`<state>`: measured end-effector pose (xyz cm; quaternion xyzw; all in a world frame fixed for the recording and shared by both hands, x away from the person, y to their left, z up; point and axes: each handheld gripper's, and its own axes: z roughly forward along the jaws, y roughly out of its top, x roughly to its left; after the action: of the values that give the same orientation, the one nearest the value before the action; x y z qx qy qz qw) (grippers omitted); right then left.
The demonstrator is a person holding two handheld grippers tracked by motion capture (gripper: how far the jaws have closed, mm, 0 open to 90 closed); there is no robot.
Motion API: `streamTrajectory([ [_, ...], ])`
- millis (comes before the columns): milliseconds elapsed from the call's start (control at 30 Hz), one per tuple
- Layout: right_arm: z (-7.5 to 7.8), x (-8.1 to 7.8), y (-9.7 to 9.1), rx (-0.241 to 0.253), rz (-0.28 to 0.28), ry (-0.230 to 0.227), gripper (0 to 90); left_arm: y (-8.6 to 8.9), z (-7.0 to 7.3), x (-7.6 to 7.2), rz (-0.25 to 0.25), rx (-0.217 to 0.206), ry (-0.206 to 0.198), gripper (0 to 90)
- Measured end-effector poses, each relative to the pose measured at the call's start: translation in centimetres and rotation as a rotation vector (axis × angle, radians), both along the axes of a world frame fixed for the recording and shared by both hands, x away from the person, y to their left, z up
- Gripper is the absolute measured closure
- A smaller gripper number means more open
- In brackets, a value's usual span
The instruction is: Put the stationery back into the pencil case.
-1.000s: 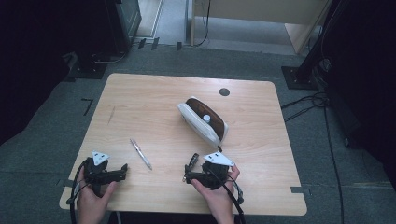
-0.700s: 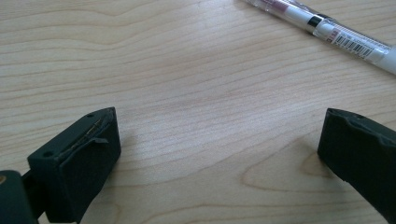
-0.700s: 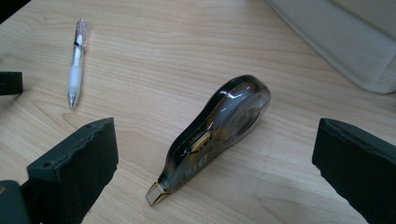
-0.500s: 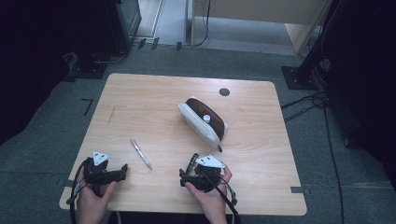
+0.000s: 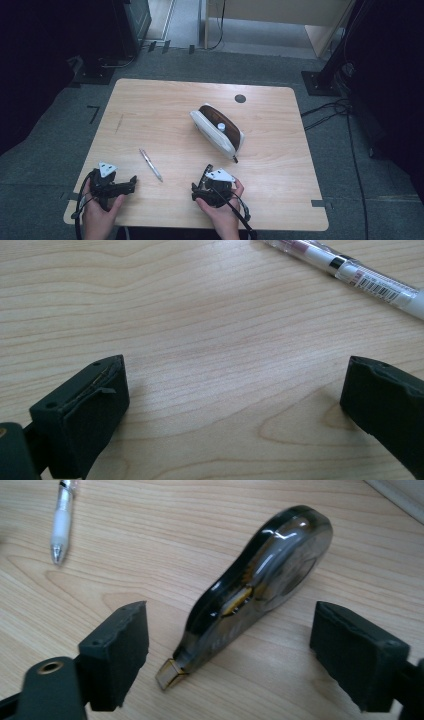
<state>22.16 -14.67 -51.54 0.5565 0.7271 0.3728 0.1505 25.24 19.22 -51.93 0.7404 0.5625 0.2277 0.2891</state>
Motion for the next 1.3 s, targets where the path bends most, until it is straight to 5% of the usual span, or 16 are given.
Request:
streamTrajectory([
  [367,-0.1,-0.2,-2.6,0.042,-0.008,-0.013,42.8,0.0,0.0,0.0,0.000,0.000,0.000,0.0],
  [867,-0.6,-0.5,-3.4,0.074,0.050,-0.037,74.4,0.0,0.0,0.0,0.001,0.000,0.000,0.0],
  [1300,-0.7,-0.4,-3.8,0.035,0.060,-0.059,78.1,0.0,0.0,0.0,0.000,0.000,0.000,0.0],
])
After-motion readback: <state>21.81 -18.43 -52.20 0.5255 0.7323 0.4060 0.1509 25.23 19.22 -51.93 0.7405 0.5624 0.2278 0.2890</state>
